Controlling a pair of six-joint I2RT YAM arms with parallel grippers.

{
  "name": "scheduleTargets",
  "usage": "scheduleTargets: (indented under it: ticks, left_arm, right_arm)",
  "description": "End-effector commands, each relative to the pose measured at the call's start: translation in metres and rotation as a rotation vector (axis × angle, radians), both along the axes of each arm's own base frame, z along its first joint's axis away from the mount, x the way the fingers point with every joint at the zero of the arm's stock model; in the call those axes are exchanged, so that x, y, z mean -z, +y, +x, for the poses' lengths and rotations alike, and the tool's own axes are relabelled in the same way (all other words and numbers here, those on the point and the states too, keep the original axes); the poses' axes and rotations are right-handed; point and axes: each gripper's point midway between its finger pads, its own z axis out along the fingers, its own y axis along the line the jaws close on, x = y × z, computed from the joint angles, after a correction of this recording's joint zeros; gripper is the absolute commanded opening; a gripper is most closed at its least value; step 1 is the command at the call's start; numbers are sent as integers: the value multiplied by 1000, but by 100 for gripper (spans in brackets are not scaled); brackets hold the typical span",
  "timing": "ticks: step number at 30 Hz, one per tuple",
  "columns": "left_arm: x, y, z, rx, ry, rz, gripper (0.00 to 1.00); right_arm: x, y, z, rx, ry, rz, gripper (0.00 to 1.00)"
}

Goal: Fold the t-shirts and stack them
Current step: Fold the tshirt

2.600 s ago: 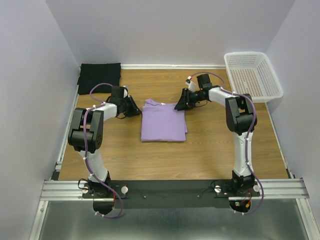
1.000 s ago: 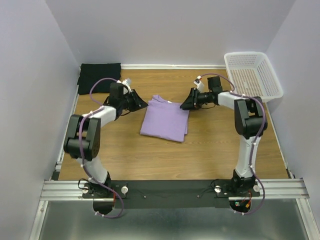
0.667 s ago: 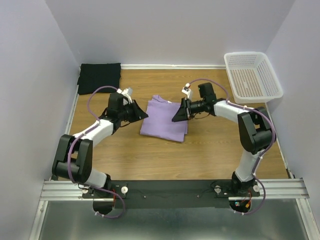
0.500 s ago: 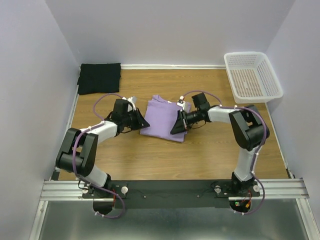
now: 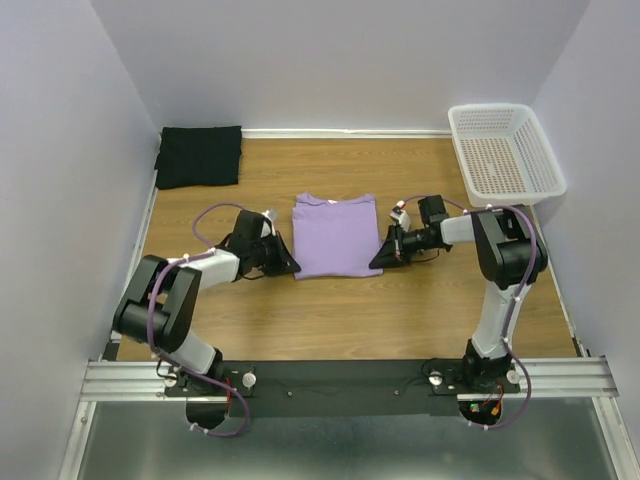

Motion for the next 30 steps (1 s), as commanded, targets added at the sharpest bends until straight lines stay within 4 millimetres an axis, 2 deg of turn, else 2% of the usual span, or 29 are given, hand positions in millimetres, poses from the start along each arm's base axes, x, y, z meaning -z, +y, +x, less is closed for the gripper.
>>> scheduleTargets:
  ticks: [1, 5, 7, 8, 11, 12, 13, 14, 15, 16, 18, 19, 20, 21, 22, 24, 26, 27, 29, 30]
  left_arm:
    - [-14, 5, -9, -22, -39, 48, 15]
    - [-54, 23, 4, -85, -164, 122, 24]
    - [-70, 43, 9, -141, -221, 214, 31]
    - [-84, 57, 14, -183, -267, 274, 33]
    - [-110, 85, 23, -285, -341, 385, 37]
    - [-123, 103, 25, -339, -385, 453, 39]
    - [-132, 111, 26, -370, -414, 475, 41]
    - [-150, 123, 28, -427, -467, 505, 42]
    - [-159, 128, 29, -452, -496, 517, 43]
    - [-167, 133, 30, -474, -525, 526, 46]
    - [-190, 146, 31, -536, -604, 546, 50]
    - [-196, 150, 31, -558, -629, 551, 51]
    - [-196, 154, 30, -574, -640, 563, 51]
    - [-204, 162, 29, -623, -670, 572, 51]
    - [-205, 167, 28, -645, -679, 579, 52]
    - [-206, 175, 25, -693, -695, 581, 55]
    - [-210, 180, 24, -716, -702, 581, 61]
    - [-211, 182, 24, -725, -705, 584, 65]
    - [-210, 188, 23, -741, -701, 598, 68]
    - [-211, 190, 23, -747, -702, 598, 70]
  right_arm:
    - [-15, -7, 15, 42, -117, -76, 13]
    - [-59, 8, 21, 28, -213, -34, 13]
    - [-82, 27, 18, -13, -263, -6, 13]
    - [-93, 46, 16, -51, -289, 4, 13]
    - [-106, 82, 13, -113, -323, 21, 13]
    - [-96, 102, 5, -154, -315, 17, 13]
    - [-93, 112, 3, -167, -316, 18, 13]
    - [-90, 124, 3, -182, -325, 22, 13]
    - [-83, 129, 4, -185, -317, 17, 13]
    - [-62, 131, 4, -188, -277, -2, 13]
    - [-46, 136, 7, -186, -259, 4, 13]
    - [-23, 135, 5, -191, -210, -17, 13]
    - [-13, 134, 3, -192, -189, -26, 12]
    - [-2, 133, 1, -196, -169, -34, 12]
    - [16, 130, -3, -201, -131, -52, 12]
    - [32, 127, -7, -202, -105, -72, 12]
    - [44, 123, -8, -193, -91, -99, 12]
    - [43, 122, -8, -191, -89, -99, 12]
    - [32, 124, -5, -183, -106, -91, 12]
    - [14, 127, 0, -176, -146, -75, 12]
